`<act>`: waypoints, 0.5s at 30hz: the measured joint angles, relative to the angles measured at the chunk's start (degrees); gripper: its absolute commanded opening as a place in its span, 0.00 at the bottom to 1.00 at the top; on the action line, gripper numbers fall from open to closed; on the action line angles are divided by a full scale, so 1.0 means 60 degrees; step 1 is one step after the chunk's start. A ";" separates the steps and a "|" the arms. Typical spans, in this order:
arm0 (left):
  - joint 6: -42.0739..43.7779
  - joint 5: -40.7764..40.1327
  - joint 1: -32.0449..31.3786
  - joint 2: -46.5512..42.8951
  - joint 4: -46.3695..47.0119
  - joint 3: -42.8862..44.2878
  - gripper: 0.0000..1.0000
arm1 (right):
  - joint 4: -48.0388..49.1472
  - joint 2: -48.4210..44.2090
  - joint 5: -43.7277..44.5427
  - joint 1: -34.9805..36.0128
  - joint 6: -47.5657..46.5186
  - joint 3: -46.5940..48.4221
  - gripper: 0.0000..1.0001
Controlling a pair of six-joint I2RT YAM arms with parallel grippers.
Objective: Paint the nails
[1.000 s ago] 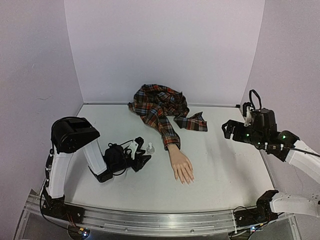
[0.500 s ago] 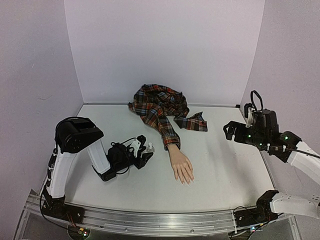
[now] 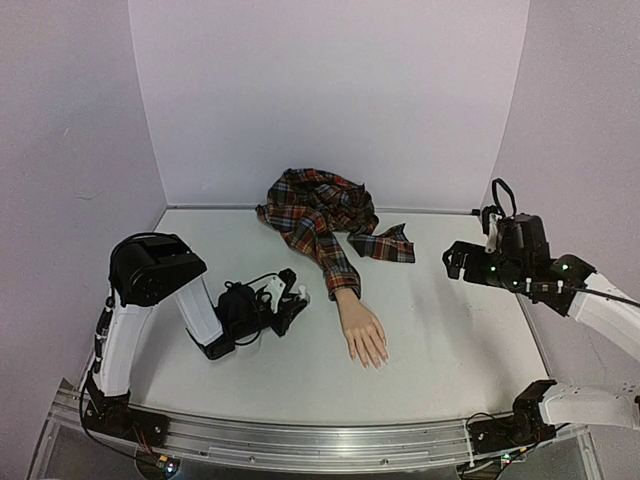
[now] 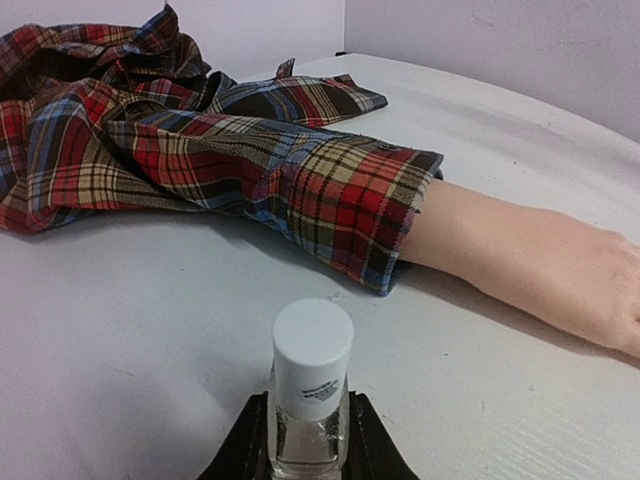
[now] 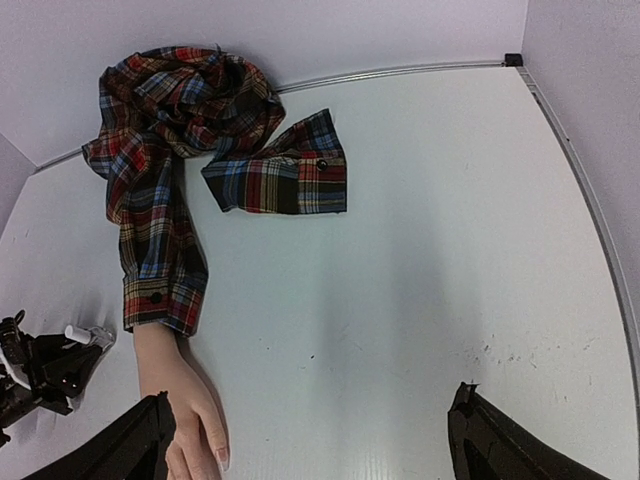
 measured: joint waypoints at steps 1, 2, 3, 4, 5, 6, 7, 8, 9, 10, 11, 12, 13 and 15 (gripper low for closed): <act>-0.0004 0.0006 0.0000 -0.0088 -0.0131 -0.0028 0.05 | -0.0020 0.0103 -0.0002 0.0002 0.0014 0.0076 0.97; -0.0002 0.0009 -0.0001 -0.0272 -0.0393 -0.0081 0.02 | -0.0024 0.0236 -0.0021 0.0002 0.0032 0.0167 0.96; -0.0019 0.0012 -0.0003 -0.0528 -0.0750 -0.0146 0.00 | -0.0036 0.0381 -0.0062 0.0002 0.0054 0.0271 0.95; -0.0070 0.0036 -0.0001 -0.0795 -0.1119 -0.0178 0.00 | -0.0059 0.0569 -0.0135 0.0021 0.0093 0.0401 0.94; -0.0222 0.0078 -0.0003 -0.1177 -0.1737 -0.0164 0.00 | -0.0094 0.0797 -0.0279 0.0061 0.0144 0.0565 0.93; -0.0357 0.0169 -0.0001 -0.1584 -0.2415 -0.0096 0.00 | -0.0100 0.1023 -0.0437 0.0119 0.0191 0.0715 0.93; -0.0508 0.0306 0.0000 -0.1959 -0.3059 0.0035 0.00 | -0.0091 0.1292 -0.0672 0.0205 0.0229 0.0875 0.92; -0.0730 0.0520 0.0000 -0.2339 -0.3885 0.0317 0.00 | -0.0093 0.1594 -0.0948 0.0326 0.0261 0.1056 0.91; -0.0987 0.0844 0.0000 -0.2681 -0.4826 0.0779 0.00 | -0.0082 0.1912 -0.1209 0.0461 0.0254 0.1234 0.90; -0.1157 0.1113 -0.0003 -0.2882 -0.5399 0.1185 0.00 | -0.0058 0.2292 -0.1528 0.0635 0.0240 0.1448 0.89; -0.1379 0.1492 -0.0004 -0.3038 -0.5988 0.1667 0.00 | -0.0021 0.2655 -0.1802 0.0787 0.0214 0.1631 0.87; -0.1590 0.1844 -0.0004 -0.3173 -0.6514 0.2099 0.00 | 0.0007 0.3016 -0.2071 0.0942 0.0186 0.1815 0.86; -0.1768 0.2129 -0.0004 -0.3265 -0.6899 0.2409 0.00 | 0.0014 0.3373 -0.2330 0.1106 0.0152 0.2004 0.84; -0.2041 0.2783 -0.0004 -0.3369 -0.7794 0.2987 0.00 | 0.0034 0.4124 -0.2764 0.1430 0.0092 0.2478 0.81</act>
